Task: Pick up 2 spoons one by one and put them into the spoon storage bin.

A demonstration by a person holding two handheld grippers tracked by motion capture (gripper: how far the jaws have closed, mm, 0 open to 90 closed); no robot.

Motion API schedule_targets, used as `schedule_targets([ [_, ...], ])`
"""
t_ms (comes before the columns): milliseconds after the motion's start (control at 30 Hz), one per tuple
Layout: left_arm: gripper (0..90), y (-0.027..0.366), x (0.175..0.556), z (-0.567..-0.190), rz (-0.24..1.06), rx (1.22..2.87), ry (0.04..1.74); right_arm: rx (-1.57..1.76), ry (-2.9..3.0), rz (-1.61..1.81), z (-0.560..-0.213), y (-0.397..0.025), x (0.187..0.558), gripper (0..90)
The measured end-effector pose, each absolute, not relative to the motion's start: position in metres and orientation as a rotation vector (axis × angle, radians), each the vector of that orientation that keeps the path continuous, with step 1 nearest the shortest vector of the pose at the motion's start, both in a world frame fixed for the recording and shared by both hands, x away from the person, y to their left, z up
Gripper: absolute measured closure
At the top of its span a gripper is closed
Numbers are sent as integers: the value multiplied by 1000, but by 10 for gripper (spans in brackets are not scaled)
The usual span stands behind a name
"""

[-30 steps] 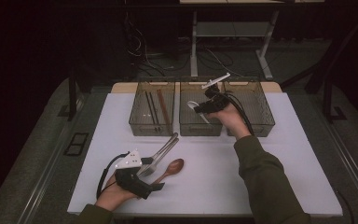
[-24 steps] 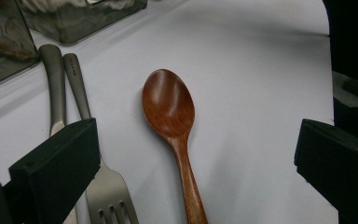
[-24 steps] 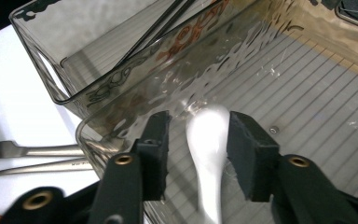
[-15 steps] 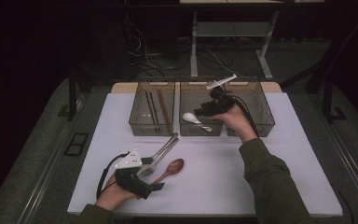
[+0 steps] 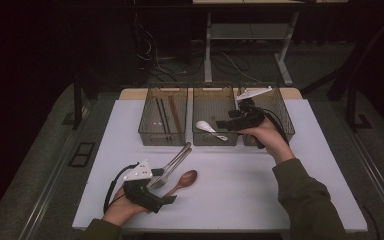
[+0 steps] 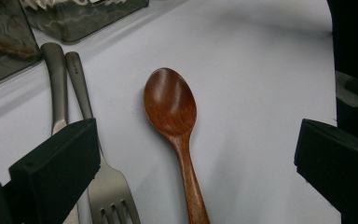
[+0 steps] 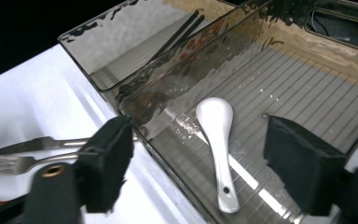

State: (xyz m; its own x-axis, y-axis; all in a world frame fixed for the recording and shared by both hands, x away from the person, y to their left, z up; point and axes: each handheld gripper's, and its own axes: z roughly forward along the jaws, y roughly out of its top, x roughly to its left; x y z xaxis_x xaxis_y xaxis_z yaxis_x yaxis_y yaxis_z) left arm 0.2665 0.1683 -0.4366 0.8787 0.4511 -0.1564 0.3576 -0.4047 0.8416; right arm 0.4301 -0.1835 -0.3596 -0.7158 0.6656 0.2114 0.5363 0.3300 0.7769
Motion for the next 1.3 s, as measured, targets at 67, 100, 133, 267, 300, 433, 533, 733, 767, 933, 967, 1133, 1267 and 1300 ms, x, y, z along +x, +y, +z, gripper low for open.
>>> schedule_targets([
  [67,0,168,267,-437,116,2037,588,1106,2419,1347,-359,-187,424,197],
  [100,0,168,267,-437,114,2041,590,1096,2407,1352,-359,-189,421,187],
  [133,0,168,267,-438,117,2045,592,1089,2393,1367,-359,-191,418,177],
  [267,0,168,267,-438,117,2046,594,1112,2338,1429,-359,-199,405,158],
  [300,0,168,267,-438,117,2045,595,1102,2329,1430,-359,-201,401,158],
  [433,0,168,267,-438,117,2045,597,1072,2331,1420,-361,-207,387,158],
  [533,0,167,267,-438,116,2045,596,1064,2326,1415,-365,-213,377,158],
  [733,0,167,268,-438,116,2043,601,1043,2331,1406,-378,-225,359,158],
  [767,0,167,267,-438,116,2044,600,1043,2330,1386,-379,-225,356,158],
  [933,0,168,267,-437,118,2039,598,1038,2314,1393,-387,-234,340,158],
  [967,0,168,267,-437,118,2039,598,1031,2315,1384,-390,-236,336,158],
  [1133,0,168,266,-436,125,2040,597,1028,2323,1362,-400,-248,321,158],
  [1267,0,169,267,-435,135,2034,600,1040,2310,1360,-406,-258,309,158],
  [1300,0,169,267,-435,136,2031,602,1043,2303,1360,-407,-260,307,158],
])
